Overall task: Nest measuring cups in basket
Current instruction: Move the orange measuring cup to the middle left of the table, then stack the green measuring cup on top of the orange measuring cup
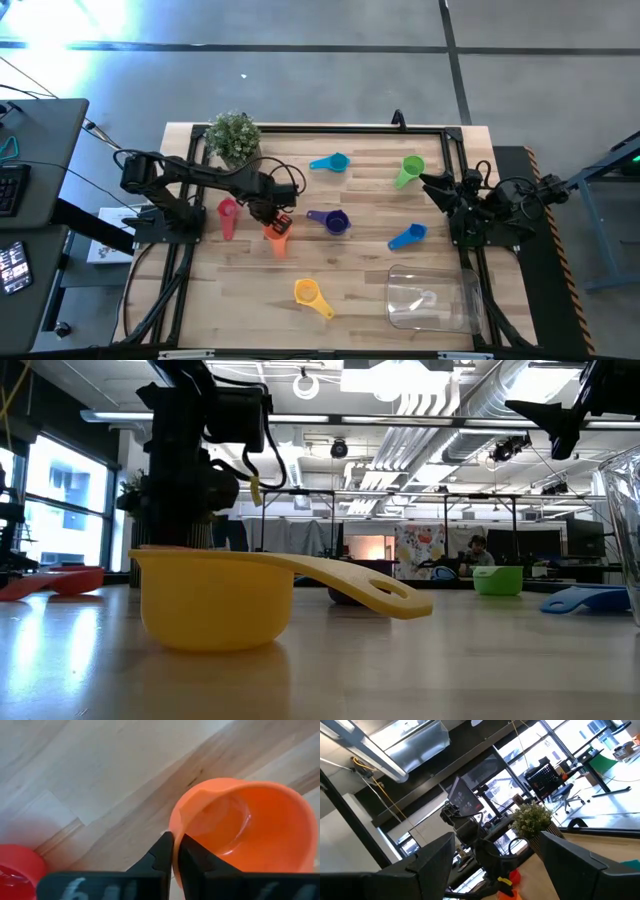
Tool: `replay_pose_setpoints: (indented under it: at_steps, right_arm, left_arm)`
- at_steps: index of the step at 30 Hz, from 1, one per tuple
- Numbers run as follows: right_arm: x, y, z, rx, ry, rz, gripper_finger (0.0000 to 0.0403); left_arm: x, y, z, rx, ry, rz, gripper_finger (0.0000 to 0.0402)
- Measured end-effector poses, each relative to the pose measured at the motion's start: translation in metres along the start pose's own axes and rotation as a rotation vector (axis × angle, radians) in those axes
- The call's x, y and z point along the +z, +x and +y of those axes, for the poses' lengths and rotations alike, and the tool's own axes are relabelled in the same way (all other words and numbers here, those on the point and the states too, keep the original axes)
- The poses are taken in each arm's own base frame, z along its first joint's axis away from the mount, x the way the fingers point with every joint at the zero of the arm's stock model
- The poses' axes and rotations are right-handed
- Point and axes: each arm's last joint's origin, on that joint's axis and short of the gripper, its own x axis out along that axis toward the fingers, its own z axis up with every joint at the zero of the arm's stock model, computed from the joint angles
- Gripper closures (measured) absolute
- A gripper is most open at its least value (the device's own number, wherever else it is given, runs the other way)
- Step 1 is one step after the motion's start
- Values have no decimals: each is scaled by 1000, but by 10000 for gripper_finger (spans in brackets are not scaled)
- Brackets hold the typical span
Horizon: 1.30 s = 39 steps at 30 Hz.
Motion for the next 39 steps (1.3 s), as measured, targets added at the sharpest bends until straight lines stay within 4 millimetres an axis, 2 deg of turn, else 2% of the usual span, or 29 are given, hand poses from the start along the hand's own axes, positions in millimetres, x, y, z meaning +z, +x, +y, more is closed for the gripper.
replay_pose_setpoints:
  at_steps: [13,18,29,33,39]
  right_arm:
    - [0,0,0,-7,-4,3,123]
    - [3,0,0,-40,19,-45,123]
    - [14,-1,5,24,101,-130,123]
    - [29,1,14,34,109,-140,123]
    - [60,16,40,-52,-11,-42,123]
  left_arm:
    - [9,-3,5,-85,-4,39,315]
    - [9,-11,10,-118,1,33,306]
    - [6,-45,23,-229,47,-61,304]
    - [3,-61,31,-271,62,-117,304]
    - [-6,-89,45,-341,102,-225,304]
